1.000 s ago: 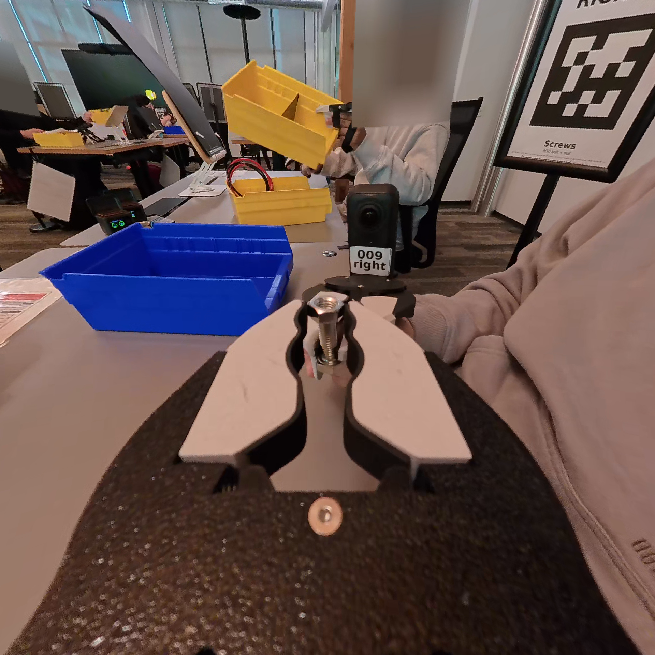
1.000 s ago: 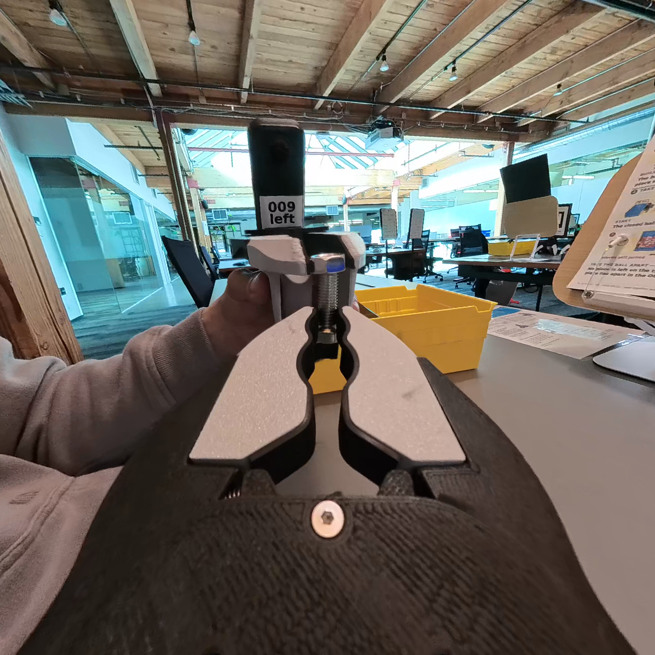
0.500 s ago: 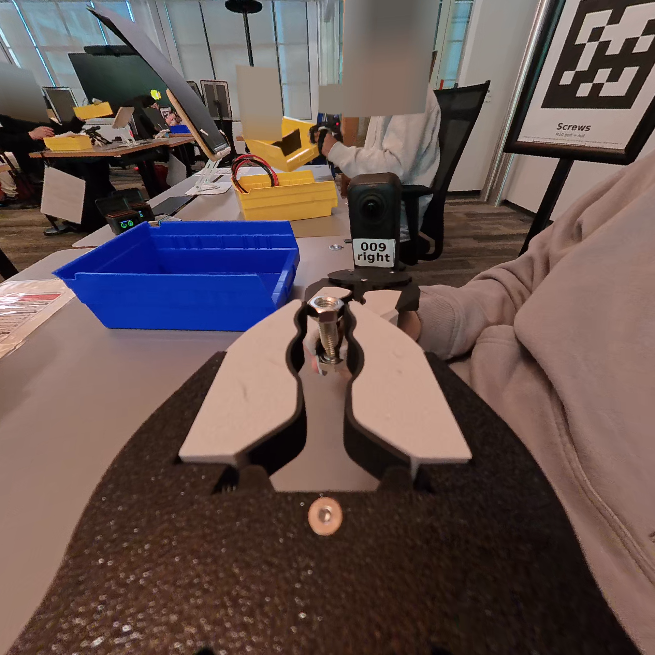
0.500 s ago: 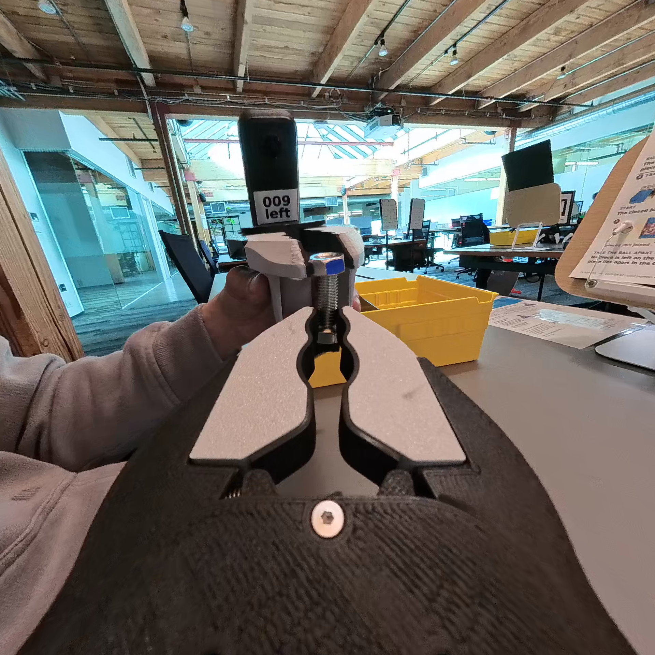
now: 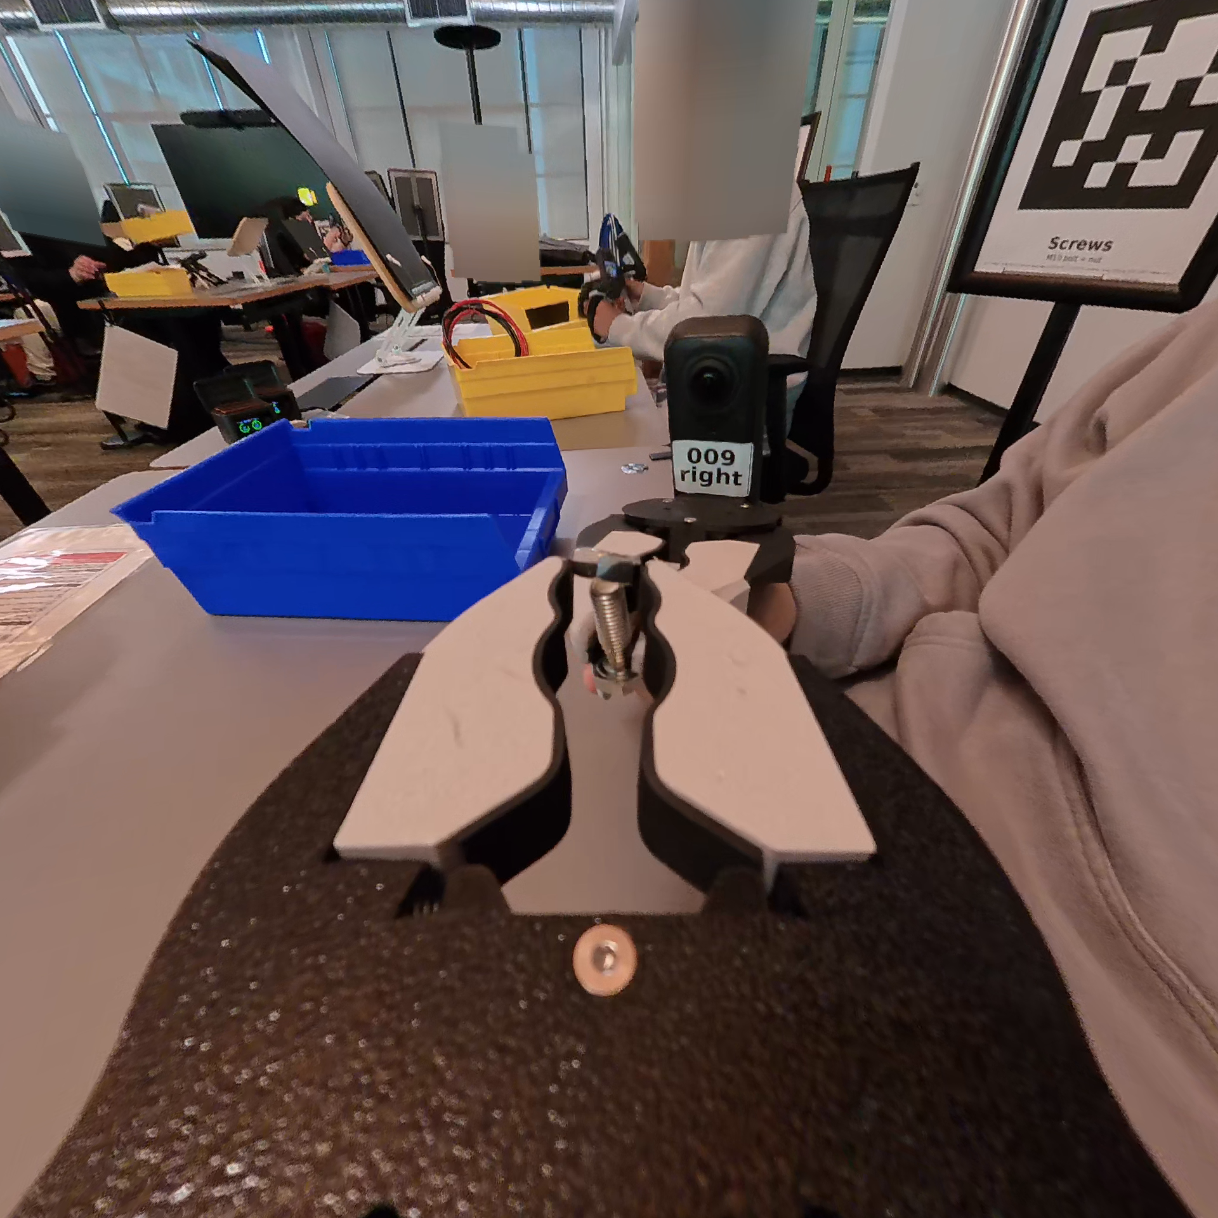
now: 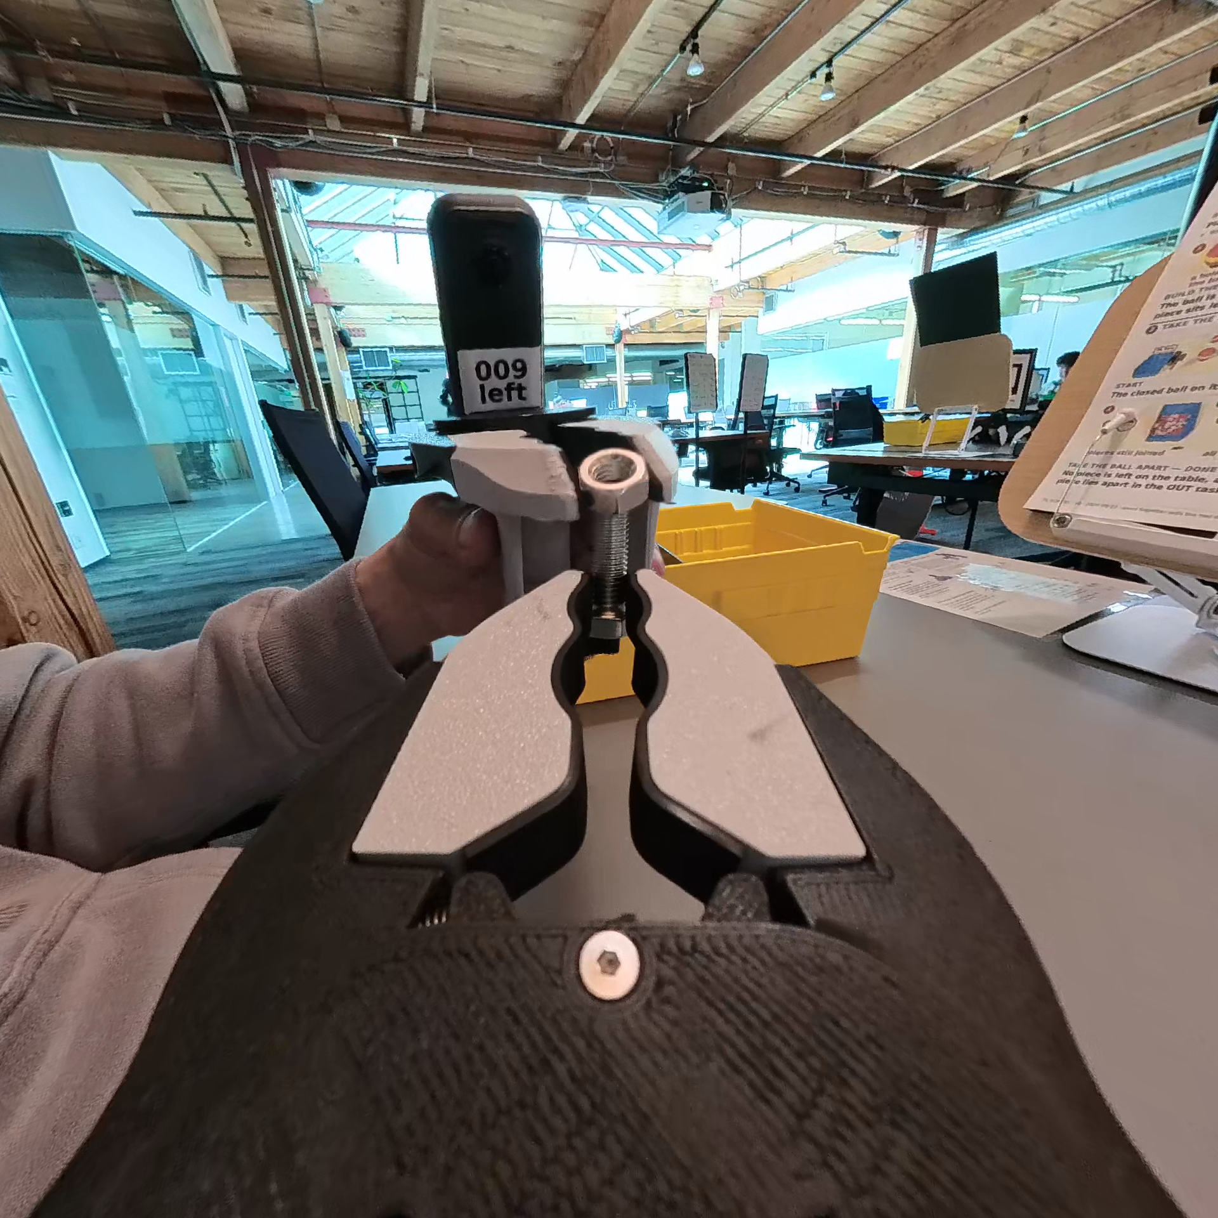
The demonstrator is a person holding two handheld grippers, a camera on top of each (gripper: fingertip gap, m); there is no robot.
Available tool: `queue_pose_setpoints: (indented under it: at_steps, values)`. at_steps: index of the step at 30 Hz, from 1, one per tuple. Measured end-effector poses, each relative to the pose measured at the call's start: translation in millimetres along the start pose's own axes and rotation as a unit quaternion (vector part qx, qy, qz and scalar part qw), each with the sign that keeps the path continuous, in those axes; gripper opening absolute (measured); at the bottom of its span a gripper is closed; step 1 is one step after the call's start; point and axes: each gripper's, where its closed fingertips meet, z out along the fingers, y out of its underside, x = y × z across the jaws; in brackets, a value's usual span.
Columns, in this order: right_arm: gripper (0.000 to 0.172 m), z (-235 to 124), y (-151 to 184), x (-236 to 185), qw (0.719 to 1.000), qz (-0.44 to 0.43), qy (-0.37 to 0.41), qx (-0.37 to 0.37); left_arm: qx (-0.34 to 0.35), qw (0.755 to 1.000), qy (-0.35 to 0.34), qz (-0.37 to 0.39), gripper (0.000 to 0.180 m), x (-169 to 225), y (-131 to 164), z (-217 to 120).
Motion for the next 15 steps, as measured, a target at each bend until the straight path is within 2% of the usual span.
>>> queue_pose_setpoints:
  at_steps: [15]
  values:
    - [0.009, -1, -8, 1, 1.0, 0.012, 0.005, 0.021, 0.141, 0.987, 0.049, -0.063, 0.017, 1, -15, 2]
